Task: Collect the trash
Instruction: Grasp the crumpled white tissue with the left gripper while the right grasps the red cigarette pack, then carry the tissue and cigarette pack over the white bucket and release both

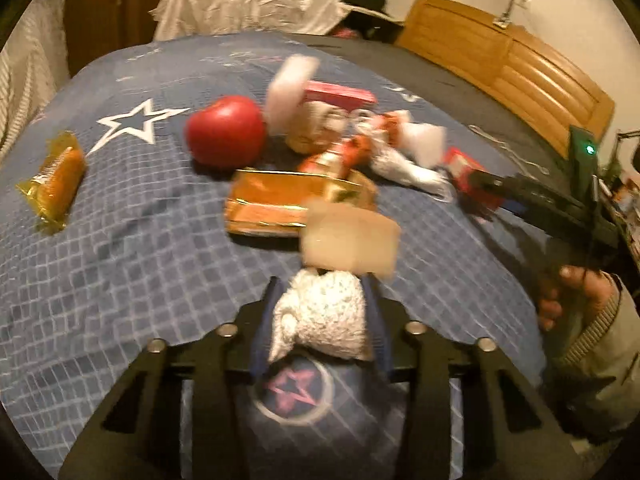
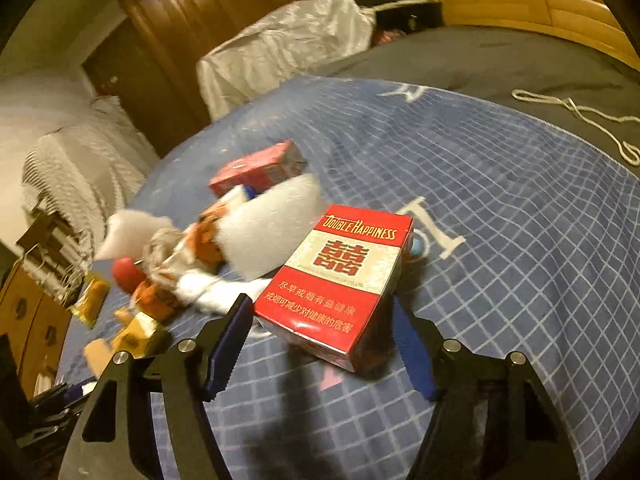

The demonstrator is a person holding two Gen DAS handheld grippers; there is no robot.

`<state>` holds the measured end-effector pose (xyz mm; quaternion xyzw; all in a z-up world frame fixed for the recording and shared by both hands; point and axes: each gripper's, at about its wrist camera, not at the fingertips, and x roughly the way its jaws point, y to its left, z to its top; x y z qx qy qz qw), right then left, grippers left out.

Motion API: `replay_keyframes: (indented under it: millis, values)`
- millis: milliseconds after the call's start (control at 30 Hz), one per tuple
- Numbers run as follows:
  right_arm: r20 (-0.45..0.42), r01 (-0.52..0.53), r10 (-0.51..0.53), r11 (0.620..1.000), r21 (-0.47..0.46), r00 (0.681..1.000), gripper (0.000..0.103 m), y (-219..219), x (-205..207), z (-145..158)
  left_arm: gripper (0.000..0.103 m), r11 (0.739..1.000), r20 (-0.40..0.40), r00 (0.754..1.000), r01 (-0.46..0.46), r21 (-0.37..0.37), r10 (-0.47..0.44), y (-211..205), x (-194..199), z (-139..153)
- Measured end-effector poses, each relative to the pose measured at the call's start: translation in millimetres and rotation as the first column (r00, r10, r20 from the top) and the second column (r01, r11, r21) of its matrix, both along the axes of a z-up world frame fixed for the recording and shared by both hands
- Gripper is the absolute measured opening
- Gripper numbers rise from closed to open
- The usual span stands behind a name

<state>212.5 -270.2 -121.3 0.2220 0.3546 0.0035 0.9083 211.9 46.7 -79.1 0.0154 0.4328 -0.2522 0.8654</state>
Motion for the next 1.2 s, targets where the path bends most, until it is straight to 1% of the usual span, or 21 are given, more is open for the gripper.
replay_keyframes:
  millis: [133,200,267,367,467,500,567,600,667,700,767,833,867,900,967,1000,1100,1133,1200]
  values:
    - [0.03,-0.102,0.103,0.995,-0.02,0.994,0.07,24,-20,14,0.031,1.0,0.014,1.0,0.02,0.005,-0.021,6,-27,-2]
    - [0.04,-0.16,0.162,0.986,-0.034,0.986,0.07,41,-29,21,0.031,1.0,0.007,1.0,-0.006,-0.011,0.006,21,-42,0]
    - [0.045,-0.21,0.212,0.977,-0.043,0.976,0.07,55,-41,28,0.031,0.999,0.021,0.999,-0.045,-0.009,0.045,35,-55,6]
    - [0.048,-0.296,0.299,0.953,-0.063,0.953,0.069,81,-54,36,0.031,0.992,0.08,0.989,-0.127,0.021,0.125,61,-77,22]
    - [0.03,-0.39,0.393,0.918,-0.075,0.919,0.069,110,-71,43,0.031,0.978,0.108,0.974,-0.204,0.034,0.199,82,-85,32]
    - [0.021,-0.426,0.429,0.901,-0.075,0.903,0.069,119,-74,44,0.031,0.972,0.12,0.967,-0.232,0.034,0.227,90,-89,34]
    - [-0.003,-0.484,0.486,0.871,-0.085,0.874,0.069,136,-79,43,0.031,0.962,0.132,0.956,-0.27,0.037,0.263,104,-94,36]
    - [-0.016,-0.497,0.498,0.863,-0.093,0.867,0.069,138,-78,41,0.031,0.956,0.129,0.951,-0.29,0.043,0.283,109,-94,34]
    - [-0.054,-0.505,0.502,0.856,-0.108,0.863,0.069,143,-75,29,0.033,0.945,0.115,0.943,-0.32,0.065,0.312,115,-91,26]
    - [-0.062,-0.504,0.5,0.857,-0.106,0.864,0.069,144,-73,24,0.034,0.937,0.113,0.938,-0.338,0.087,0.328,116,-88,19]
    - [-0.052,-0.5,0.497,0.859,-0.113,0.866,0.07,145,-75,23,0.036,0.926,0.11,0.931,-0.36,0.114,0.348,117,-84,8]
    - [-0.054,-0.499,0.496,0.858,-0.118,0.866,0.073,146,-76,24,0.051,0.917,0.113,0.921,-0.385,0.105,0.374,119,-79,3]
    - [-0.054,-0.495,0.492,0.861,-0.119,0.869,0.08,146,-77,25,0.056,0.915,0.112,0.918,-0.391,0.096,0.381,120,-78,2]
    - [-0.057,-0.483,0.48,0.867,-0.126,0.876,0.087,146,-78,28,0.057,0.915,0.108,0.915,-0.397,0.079,0.388,123,-77,3]
    - [-0.045,-0.46,0.458,0.878,-0.131,0.888,0.093,148,-81,33,0.063,0.915,0.113,0.913,-0.399,0.051,0.392,127,-79,7]
    - [-0.039,-0.454,0.453,0.882,-0.129,0.891,0.094,148,-79,36,0.068,0.916,0.12,0.912,-0.4,0.036,0.393,130,-81,11]
    - [-0.05,-0.433,0.431,0.89,-0.142,0.901,0.095,152,-74,41,0.071,0.919,0.132,0.912,-0.394,0.016,0.388,131,-87,15]
    - [-0.061,-0.42,0.416,0.896,-0.146,0.907,0.095,154,-71,39,0.071,0.921,0.13,0.914,-0.39,0.021,0.384,129,-85,14]
    - [-0.078,-0.401,0.394,0.908,-0.125,0.916,0.095,157,-64,35,0.071,0.926,0.116,0.923,-0.374,0.045,0.367,126,-84,8]
